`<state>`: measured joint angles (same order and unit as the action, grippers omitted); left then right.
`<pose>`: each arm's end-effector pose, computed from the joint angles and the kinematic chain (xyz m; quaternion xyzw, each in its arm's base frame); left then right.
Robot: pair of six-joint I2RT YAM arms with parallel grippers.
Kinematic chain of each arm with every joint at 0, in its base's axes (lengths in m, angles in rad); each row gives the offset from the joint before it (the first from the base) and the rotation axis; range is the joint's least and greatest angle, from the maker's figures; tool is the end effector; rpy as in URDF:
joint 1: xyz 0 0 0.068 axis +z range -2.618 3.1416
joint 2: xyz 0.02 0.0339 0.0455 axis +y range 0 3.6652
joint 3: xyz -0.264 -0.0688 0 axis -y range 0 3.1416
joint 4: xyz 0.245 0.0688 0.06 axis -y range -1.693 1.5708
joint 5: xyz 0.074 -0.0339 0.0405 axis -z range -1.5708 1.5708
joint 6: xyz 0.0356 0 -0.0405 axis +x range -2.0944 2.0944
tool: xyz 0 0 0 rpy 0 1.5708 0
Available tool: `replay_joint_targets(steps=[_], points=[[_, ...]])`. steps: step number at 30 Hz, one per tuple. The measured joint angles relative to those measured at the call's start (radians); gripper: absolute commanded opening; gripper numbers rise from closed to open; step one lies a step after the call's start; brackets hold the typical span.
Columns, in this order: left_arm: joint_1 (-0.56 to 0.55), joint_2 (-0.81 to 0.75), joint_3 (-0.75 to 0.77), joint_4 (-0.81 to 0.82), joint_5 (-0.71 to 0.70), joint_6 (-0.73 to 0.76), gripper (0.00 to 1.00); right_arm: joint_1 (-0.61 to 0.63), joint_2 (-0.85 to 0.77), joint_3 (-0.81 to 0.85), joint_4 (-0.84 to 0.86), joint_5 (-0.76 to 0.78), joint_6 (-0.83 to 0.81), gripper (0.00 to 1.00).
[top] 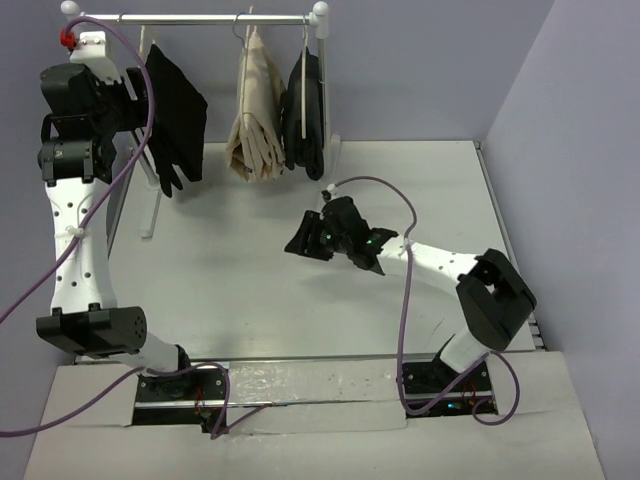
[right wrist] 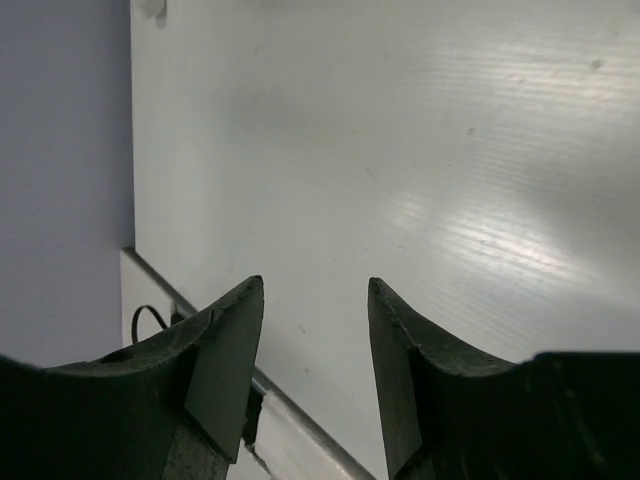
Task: Place the trousers on the hanger
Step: Place the hanger at the clothesline, then reset both arms
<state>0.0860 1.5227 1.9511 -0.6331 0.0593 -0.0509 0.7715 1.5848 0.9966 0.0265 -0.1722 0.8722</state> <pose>0.3115 0.0247 0.5113 -0.0344 0.7748 -0.0119 0.6312 0.2489 0.2506 0.2334 0.0024 0.8731 0.4040 0.2728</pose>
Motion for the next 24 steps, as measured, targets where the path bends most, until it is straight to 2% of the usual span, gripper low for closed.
replay_joint_targets(steps=[2, 8, 18, 24], points=[[0.000, -0.021, -0.015, -0.010, -0.004, 0.002, 0.89, -0.037, -0.039, -0.027, -0.013, 0.007, -0.016, 0.55], [0.000, -0.140, -0.142, -0.053, 0.010, 0.044, 0.90, -0.166, -0.145, -0.109, -0.054, 0.037, -0.066, 0.59], [0.000, -0.513, -0.794, -0.090, 0.028, 0.169, 0.91, -0.447, -0.300, -0.206, -0.152, 0.075, -0.211, 0.70], [0.000, -0.552, -1.083, -0.037, 0.004, 0.199, 0.91, -0.549, -0.322, -0.219, -0.183, 0.076, -0.297, 0.70]])
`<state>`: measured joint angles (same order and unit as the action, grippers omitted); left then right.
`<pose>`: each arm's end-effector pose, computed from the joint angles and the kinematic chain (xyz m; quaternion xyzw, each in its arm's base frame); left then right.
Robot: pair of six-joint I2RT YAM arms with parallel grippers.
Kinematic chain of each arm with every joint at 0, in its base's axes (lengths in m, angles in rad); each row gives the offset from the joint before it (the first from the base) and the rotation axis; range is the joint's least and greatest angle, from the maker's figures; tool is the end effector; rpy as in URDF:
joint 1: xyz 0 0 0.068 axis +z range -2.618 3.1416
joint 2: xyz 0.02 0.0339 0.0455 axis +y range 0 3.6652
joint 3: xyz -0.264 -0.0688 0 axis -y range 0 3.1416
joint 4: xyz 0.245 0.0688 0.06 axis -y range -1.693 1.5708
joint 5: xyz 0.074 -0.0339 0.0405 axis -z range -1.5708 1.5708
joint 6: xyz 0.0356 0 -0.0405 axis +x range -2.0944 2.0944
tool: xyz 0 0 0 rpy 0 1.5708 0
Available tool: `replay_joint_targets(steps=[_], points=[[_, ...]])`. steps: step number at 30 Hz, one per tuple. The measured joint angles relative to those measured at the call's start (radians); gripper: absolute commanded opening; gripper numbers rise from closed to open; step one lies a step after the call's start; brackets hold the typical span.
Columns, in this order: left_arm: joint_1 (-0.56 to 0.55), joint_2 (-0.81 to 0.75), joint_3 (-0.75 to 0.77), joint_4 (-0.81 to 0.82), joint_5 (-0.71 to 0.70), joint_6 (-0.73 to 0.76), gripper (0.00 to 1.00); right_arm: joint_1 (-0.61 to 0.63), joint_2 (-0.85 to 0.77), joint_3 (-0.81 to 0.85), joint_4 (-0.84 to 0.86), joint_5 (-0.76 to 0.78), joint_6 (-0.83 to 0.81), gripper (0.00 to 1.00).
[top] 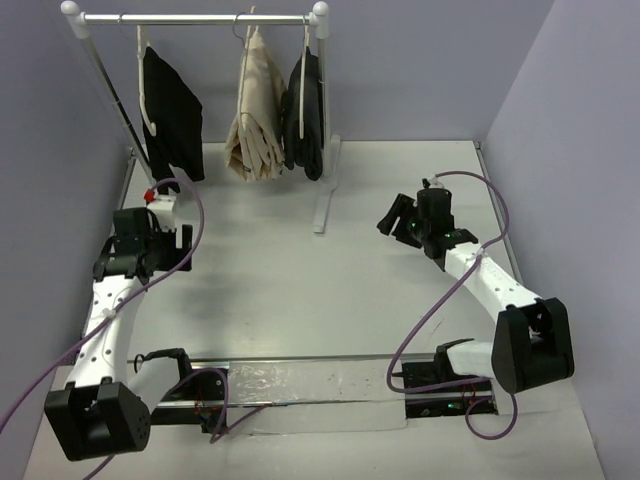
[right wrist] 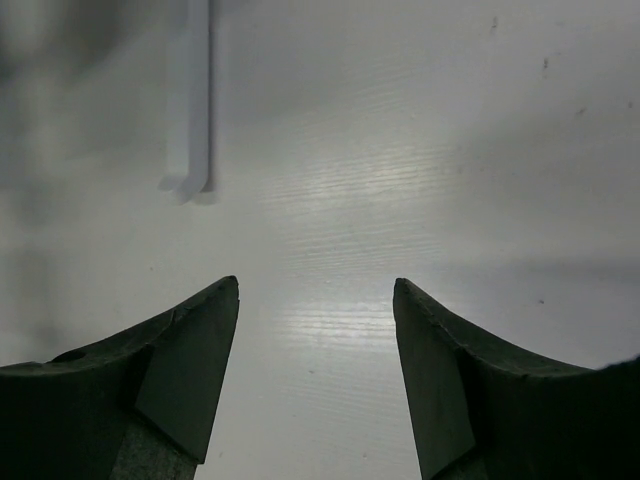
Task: Place the trousers on the hanger
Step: Reset both arms
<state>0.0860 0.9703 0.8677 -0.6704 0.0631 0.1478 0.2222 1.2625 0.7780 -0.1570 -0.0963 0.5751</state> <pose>0.1985 0.0149 0.2894 0.0407 0.9202 0.0164 0.3889 0.2649 0.0634 0.2385 0.1355 0.8829 0.2134 0.3958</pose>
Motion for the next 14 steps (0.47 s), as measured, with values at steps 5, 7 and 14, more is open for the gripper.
replay_joint_targets(steps=[5, 7, 14], points=[[0.000, 0.076, -0.120, 0.105, -0.026, 0.001, 0.89, -0.039, 0.000, 0.001, -0.043, 0.006, -0.050, 0.70], [0.000, 0.113, -0.151, 0.158, -0.034, 0.005, 0.89, -0.057, 0.000, 0.001, -0.051, 0.006, -0.061, 0.70], [0.000, 0.182, -0.216, 0.290, -0.064, 0.003, 0.89, -0.101, 0.000, 0.001, -0.054, 0.005, -0.082, 0.70]])
